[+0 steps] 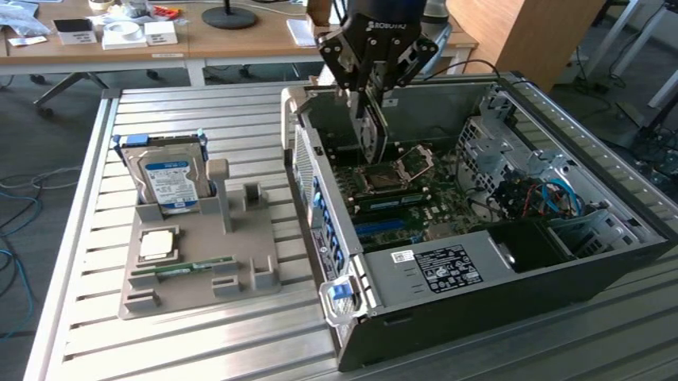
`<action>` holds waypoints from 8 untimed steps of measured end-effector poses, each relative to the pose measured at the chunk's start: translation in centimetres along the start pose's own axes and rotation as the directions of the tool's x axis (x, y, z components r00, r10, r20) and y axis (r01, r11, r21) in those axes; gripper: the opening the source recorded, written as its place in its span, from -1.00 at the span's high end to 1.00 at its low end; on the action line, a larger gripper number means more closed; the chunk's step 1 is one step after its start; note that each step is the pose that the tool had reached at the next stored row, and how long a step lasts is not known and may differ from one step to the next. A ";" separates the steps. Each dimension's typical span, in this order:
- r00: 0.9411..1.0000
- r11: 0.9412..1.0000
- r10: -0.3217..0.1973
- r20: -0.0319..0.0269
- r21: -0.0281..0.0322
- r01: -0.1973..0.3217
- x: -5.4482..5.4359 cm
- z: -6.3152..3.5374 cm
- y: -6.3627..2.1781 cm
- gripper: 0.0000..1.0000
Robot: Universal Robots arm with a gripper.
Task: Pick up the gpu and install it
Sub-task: 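Pick up the gpu and move the gpu toward the slot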
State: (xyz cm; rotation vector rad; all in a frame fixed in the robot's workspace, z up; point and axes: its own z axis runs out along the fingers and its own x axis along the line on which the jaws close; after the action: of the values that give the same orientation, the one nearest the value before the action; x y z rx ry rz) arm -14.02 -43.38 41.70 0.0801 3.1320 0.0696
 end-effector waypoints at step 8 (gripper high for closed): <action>1.000 1.000 0.000 0.000 0.000 0.000 -1.6 0.02 0.14 0.47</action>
State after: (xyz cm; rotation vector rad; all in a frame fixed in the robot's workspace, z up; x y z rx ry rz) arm -12.41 -43.32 41.69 0.0801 3.1320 0.0695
